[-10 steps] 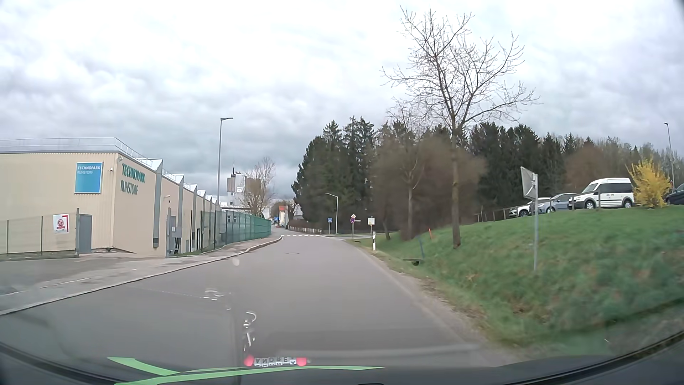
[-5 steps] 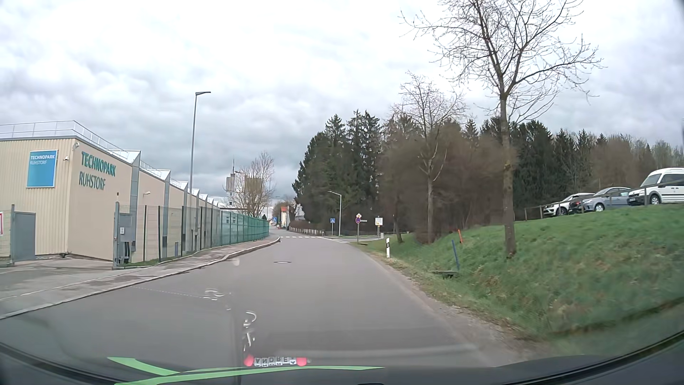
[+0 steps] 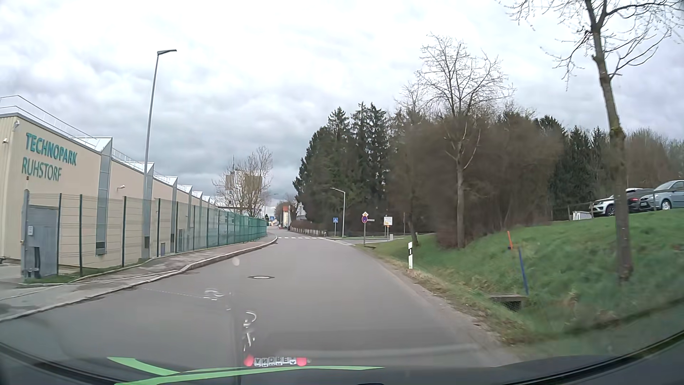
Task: Follow the waypoints while adhering to traffic rules and regulations
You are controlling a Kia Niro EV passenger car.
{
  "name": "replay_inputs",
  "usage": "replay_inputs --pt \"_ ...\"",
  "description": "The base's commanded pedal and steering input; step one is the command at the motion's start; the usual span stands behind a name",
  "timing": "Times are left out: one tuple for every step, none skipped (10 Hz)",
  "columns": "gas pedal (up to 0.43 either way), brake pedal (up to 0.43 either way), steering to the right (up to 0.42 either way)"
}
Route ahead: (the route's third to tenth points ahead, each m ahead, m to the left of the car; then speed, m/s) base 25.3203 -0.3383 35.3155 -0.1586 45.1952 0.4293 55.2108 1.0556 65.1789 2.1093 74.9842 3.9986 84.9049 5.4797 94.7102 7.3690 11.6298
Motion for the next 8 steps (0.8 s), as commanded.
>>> replay_inputs --pt "0.047 0.0 -0.004" --pt "0.047 0.0 -0.004" --pt "0.047 0.0 -0.004" --pt "0.047 0.0 -0.004" --pt "0.047 0.0 -0.004" --pt "0.047 0.0 -0.004" --pt "0.047 0.0 -0.004" --pt "0.047 0.0 -0.004"
